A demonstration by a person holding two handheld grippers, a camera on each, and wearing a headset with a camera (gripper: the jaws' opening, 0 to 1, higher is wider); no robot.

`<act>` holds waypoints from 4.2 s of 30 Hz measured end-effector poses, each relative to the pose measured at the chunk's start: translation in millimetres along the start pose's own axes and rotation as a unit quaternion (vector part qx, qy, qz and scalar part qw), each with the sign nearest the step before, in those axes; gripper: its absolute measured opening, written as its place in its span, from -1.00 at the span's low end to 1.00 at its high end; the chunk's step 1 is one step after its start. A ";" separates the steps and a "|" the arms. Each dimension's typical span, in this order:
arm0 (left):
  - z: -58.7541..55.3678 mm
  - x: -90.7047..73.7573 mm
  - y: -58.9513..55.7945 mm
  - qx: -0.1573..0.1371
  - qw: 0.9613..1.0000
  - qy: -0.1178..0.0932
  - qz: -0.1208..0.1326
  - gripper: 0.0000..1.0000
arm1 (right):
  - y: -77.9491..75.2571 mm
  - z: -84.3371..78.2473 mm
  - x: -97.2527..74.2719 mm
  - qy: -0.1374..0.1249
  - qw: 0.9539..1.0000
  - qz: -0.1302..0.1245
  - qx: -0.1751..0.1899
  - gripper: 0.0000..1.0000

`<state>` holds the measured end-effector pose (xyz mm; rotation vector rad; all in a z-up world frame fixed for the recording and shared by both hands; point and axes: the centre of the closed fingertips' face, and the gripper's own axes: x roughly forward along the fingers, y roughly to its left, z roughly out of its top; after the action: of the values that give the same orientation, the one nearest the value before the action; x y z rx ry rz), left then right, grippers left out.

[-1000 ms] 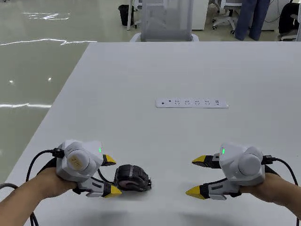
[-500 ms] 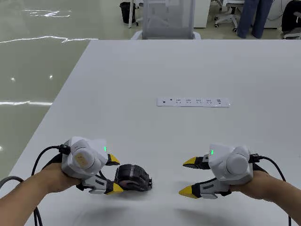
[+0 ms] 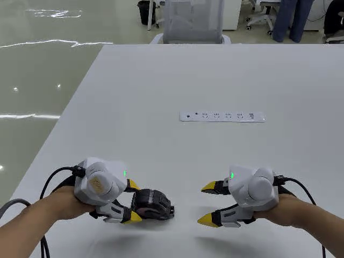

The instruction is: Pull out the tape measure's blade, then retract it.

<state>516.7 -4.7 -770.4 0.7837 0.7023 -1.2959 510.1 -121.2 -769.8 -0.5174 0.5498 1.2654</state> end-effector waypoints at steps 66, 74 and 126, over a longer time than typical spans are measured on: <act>-5.3 15.5 8.1 0.046 0.998 0.026 -0.025 -0.47 | 9.9 2.6 79.4 0.050 0.997 0.055 -0.027 -0.68; -5.1 16.2 8.5 0.042 0.999 0.026 -0.020 -0.48 | 9.4 2.3 79.2 0.059 0.996 0.055 -0.045 -0.73; -10.1 14.7 8.7 0.016 0.999 0.035 -0.019 -0.50 | 8.0 3.9 73.7 0.065 0.994 0.061 -0.064 -0.77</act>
<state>527.2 -3.7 -787.2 0.8484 0.7572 -1.3216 518.0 -62.6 -814.7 -0.6863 0.6197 1.3971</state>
